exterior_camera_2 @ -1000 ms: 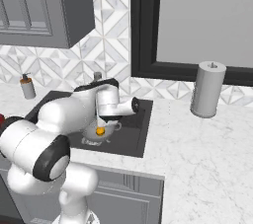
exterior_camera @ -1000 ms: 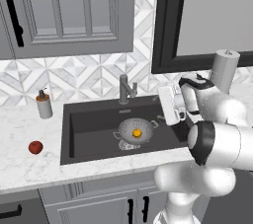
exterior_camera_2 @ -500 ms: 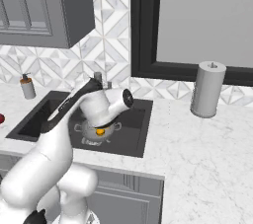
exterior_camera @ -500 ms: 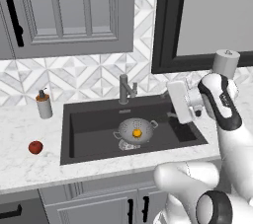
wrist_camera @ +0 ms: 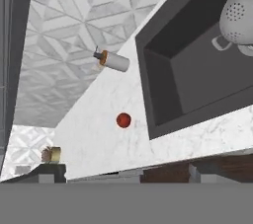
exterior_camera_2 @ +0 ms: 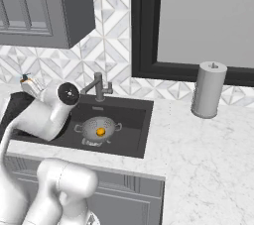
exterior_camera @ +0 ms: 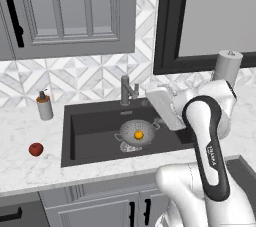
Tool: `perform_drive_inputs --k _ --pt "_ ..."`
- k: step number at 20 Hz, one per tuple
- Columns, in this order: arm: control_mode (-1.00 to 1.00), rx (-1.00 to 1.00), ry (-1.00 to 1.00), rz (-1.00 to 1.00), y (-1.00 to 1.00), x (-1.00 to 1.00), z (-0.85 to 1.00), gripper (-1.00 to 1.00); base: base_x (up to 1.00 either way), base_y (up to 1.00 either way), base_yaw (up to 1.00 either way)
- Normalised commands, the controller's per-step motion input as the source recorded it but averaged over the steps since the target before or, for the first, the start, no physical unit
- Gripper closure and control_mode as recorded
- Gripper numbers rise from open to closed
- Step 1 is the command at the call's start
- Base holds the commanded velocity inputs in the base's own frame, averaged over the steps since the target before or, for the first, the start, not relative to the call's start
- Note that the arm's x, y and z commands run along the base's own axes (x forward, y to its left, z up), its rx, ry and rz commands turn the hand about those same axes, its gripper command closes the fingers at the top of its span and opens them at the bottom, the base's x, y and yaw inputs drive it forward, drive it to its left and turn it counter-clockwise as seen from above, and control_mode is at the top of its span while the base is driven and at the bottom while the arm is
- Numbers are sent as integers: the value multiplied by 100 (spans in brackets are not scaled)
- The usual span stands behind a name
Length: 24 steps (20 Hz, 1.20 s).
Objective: Put the colander in the sink, put the apple, tangerine in the colander, and turn on the sink faucet and pour water over the colander.
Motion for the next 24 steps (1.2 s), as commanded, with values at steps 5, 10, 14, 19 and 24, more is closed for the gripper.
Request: perform_drive_inputs --k 5,10,14,19,24 --pt "-100 -41 4 11 100 -33 23 -100 0 0 0" --pt "-100 -40 18 12 95 1 2 -100 0 0 0" --pt "-100 -39 27 14 94 20 -4 -100 0 0 0" --pt "-100 -34 16 7 82 29 -31 -100 0 0 0" --pt "-100 -20 10 0 29 36 -39 -100 0 0 0"
